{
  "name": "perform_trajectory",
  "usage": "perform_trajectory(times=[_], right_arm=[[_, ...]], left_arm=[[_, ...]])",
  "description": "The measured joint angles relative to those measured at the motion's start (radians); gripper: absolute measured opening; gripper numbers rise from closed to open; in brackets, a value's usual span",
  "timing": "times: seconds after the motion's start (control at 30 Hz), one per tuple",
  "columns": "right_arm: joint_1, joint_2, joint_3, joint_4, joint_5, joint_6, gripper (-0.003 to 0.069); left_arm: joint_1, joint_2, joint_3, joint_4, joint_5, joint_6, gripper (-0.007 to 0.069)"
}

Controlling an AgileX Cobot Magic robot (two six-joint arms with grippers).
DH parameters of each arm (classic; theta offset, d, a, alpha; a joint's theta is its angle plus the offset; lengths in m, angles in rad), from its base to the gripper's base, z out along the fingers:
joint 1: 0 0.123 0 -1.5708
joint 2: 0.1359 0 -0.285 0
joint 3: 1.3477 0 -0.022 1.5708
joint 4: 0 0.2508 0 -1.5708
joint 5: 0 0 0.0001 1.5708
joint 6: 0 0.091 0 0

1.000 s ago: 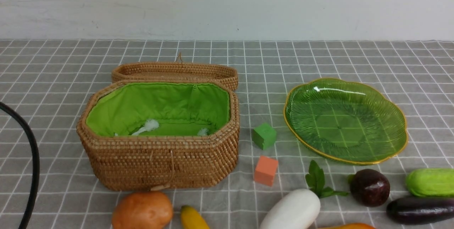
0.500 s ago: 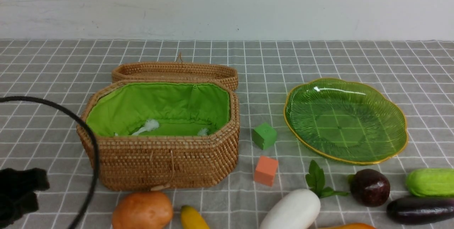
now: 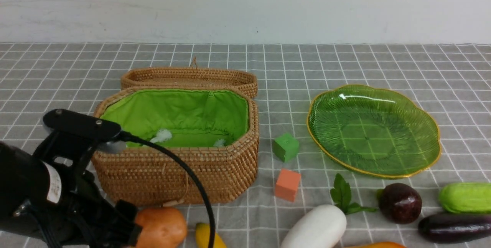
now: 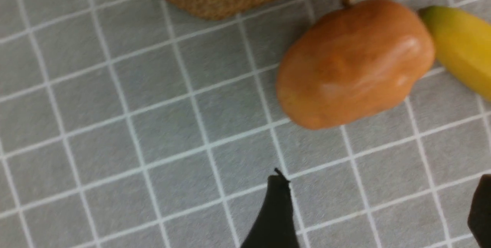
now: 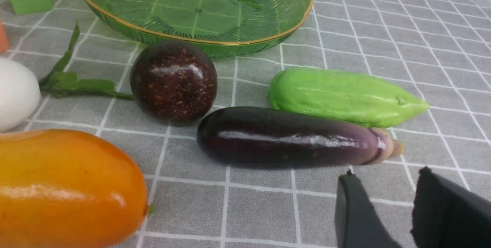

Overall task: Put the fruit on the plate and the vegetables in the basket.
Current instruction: Grab a potato with your left arm and place it in the basket on the left

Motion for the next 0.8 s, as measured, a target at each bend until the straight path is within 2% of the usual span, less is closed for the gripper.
perform_trajectory(times=[0.2, 0.5, 0.8], right_arm=[[0.0, 0.0, 0.0, 0.0, 0.0, 0.0, 0.0241], [0.0, 0.0, 0.0, 0.0, 0.0, 0.0, 0.0241], [0.0, 0.0, 0.0, 0.0, 0.0, -0.001, 0.0241]], left_arm=[[0.0, 0.0, -0.002, -0.066, -0.018, 0.019, 0.0526], [0.0, 0.001, -0.002, -0.088, 0.011, 0.198, 0.043], [0.0, 0.001, -0.002, -0.191, 0.035, 0.354, 0.0396]])
